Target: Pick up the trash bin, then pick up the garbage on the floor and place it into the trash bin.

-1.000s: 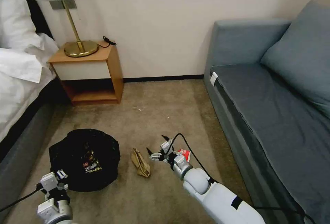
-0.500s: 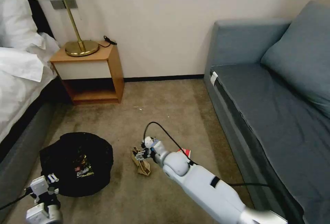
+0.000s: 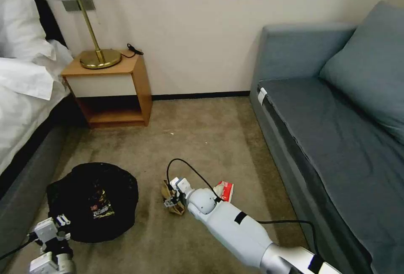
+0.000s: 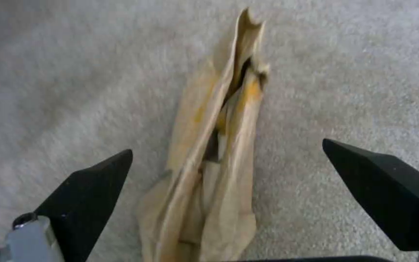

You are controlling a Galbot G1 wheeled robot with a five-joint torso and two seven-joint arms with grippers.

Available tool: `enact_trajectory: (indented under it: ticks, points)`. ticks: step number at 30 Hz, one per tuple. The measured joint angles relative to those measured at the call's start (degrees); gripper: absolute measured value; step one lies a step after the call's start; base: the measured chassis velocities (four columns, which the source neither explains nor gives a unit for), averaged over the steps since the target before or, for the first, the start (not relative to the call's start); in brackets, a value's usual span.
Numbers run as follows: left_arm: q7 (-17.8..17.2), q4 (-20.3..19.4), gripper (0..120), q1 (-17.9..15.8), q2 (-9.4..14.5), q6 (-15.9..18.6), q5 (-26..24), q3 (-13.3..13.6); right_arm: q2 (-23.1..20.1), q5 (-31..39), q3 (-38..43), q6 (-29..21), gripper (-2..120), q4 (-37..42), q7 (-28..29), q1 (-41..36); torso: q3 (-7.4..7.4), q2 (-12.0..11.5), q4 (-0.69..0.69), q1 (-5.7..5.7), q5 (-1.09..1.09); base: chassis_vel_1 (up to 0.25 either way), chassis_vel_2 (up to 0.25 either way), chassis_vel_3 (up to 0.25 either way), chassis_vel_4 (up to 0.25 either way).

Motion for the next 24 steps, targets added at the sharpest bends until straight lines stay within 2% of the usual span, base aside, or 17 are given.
enact_trajectory:
  ticks: [5, 8, 9, 13, 14, 24]
  points:
    - [0.00, 0.01, 3, -0.13, -0.05, 0.00, 0.05, 0.13, 1.06, -3.22, 0.06, 0.26, 99, -2.67, -1.08, -0.22, 0.00, 0.00, 0.00, 0.00, 0.00, 0.000, 0.000, 0.000, 0.000]
    - [-0.01, 0.15, 3, -0.20, -0.11, -0.01, 0.01, 0.37, 1.27, -5.68, 0.80, 1.07, 87, -4.12, -3.38, -0.80, 0.00, 0.00, 0.00, 0.00, 0.00, 0.000, 0.000, 0.000, 0.000]
    - [-0.01, 0.15, 3, -0.20, -0.11, -0.01, 0.01, 0.37, 1.27, -5.68, 0.80, 1.07, 87, -4.12, -3.38, -0.80, 0.00, 0.00, 0.00, 0.00, 0.00, 0.000, 0.000, 0.000, 0.000]
    - [0.00, -0.06, 3, 0.08, -0.11, 0.00, -1.11, 0.73, 1.20, -7.29, 1.39, 2.45, 68, -4.91, -4.82, -1.36, 0.00, 0.00, 0.00, 0.00, 0.00, 0.000, 0.000, 0.000, 0.000]
    - [0.00, -0.06, 3, 0.08, -0.11, 0.00, -1.11, 0.73, 1.20, -7.29, 1.39, 2.45, 68, -4.91, -4.82, -1.36, 0.00, 0.00, 0.00, 0.00, 0.00, 0.000, 0.000, 0.000, 0.000]
    - [0.00, -0.13, 3, 0.40, -0.12, 0.01, -1.13, 0.65, 0.81, -8.22, 3.41, 3.73, 32, -5.85, -6.42, -1.25, 0.00, 0.00, 0.00, 0.00, 0.00, 0.000, 0.000, 0.000, 0.000]
